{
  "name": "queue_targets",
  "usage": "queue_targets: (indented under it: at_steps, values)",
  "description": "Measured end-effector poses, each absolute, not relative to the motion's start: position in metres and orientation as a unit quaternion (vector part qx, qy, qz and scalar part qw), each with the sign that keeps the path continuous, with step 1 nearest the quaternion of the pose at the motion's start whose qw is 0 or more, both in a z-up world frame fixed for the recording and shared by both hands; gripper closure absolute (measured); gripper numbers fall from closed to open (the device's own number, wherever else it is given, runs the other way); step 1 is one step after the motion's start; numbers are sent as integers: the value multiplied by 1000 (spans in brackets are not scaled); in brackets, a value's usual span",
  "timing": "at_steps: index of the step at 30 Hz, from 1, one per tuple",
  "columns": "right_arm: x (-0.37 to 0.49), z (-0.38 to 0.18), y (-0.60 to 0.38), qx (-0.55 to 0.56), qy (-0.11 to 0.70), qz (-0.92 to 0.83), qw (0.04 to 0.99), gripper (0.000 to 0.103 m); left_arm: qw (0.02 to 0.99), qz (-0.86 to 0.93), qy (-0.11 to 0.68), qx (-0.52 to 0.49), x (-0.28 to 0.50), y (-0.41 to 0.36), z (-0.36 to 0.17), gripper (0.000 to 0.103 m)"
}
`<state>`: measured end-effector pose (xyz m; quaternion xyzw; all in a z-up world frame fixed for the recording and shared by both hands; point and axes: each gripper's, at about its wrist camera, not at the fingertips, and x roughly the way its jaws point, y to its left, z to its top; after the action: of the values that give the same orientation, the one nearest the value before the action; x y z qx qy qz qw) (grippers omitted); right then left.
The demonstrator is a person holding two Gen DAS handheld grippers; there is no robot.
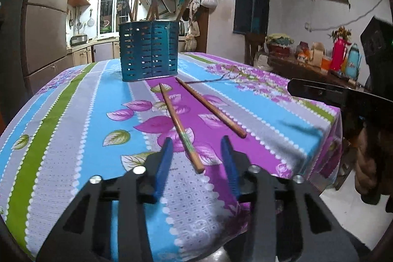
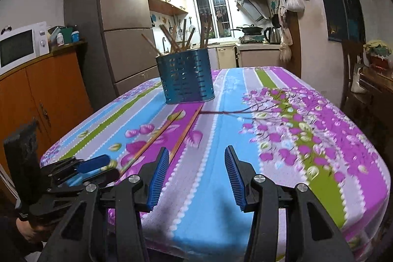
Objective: Organize utensils
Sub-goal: 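Move the right tool over one loose chopstick while the left tool approaches the other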
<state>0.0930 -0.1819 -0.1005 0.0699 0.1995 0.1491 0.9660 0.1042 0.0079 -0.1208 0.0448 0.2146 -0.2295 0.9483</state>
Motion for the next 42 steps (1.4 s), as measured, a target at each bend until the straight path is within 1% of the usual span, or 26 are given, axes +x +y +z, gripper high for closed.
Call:
queue_targets:
  at_steps: [6,9,13,17,22,26,28,29,32,42]
  values:
    - [101,-121,-154,61,216,169,960,65,951,-221,207,62,101,6,-128,74]
    - [105,-126,-144,59,220,174,958,70,951,-221,206,62,102,7,-129,74]
    - [115,-127,-134,49,222,171,959,72,951,-223,206,58,102,7,-129,74]
    - [124,-133,-129,48,232,168,957,79,950,-226,205,59,102,8,-130,74]
    - [128,-135,-124,38,235,167,957,83,950,-228,204,62,101,6,-130,74]
    - [130,-135,-126,29,237,162,958,91,951,-226,204,61,102,5,-130,75]
    - [129,-135,-128,28,236,159,958,92,951,-225,203,60,102,4,-130,76]
    - [129,-135,-129,28,235,158,959,92,952,-223,203,59,103,4,-130,79]
    - [128,-135,-129,27,232,156,960,92,953,-219,201,59,104,3,-130,83]
    - [123,-140,-122,6,206,133,970,92,962,-196,176,77,103,-6,-134,83]
